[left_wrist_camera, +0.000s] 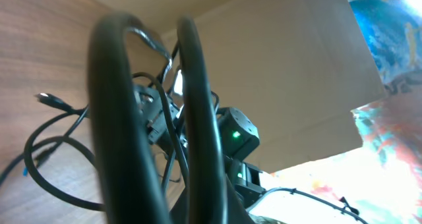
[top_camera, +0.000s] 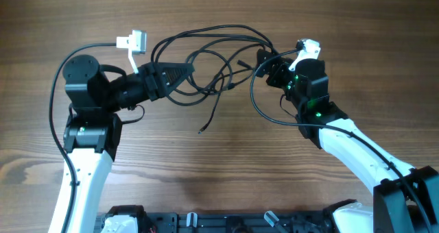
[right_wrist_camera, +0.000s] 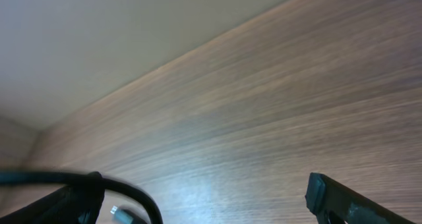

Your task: Untangle cables

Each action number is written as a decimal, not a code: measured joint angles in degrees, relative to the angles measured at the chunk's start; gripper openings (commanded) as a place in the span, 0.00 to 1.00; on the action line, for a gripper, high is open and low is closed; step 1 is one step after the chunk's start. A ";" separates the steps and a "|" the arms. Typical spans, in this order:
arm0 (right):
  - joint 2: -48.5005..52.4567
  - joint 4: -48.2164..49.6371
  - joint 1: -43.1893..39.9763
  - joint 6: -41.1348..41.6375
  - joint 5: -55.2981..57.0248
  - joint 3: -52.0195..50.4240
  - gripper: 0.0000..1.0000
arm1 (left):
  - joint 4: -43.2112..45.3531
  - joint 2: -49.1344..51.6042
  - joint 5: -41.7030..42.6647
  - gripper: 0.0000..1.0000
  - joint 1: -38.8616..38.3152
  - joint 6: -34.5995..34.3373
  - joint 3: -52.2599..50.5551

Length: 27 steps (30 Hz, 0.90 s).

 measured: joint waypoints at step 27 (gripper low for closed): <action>0.04 -10.88 -0.63 6.40 -26.23 0.00 1.00 | -13.62 -0.09 -39.34 0.04 2.91 12.59 0.00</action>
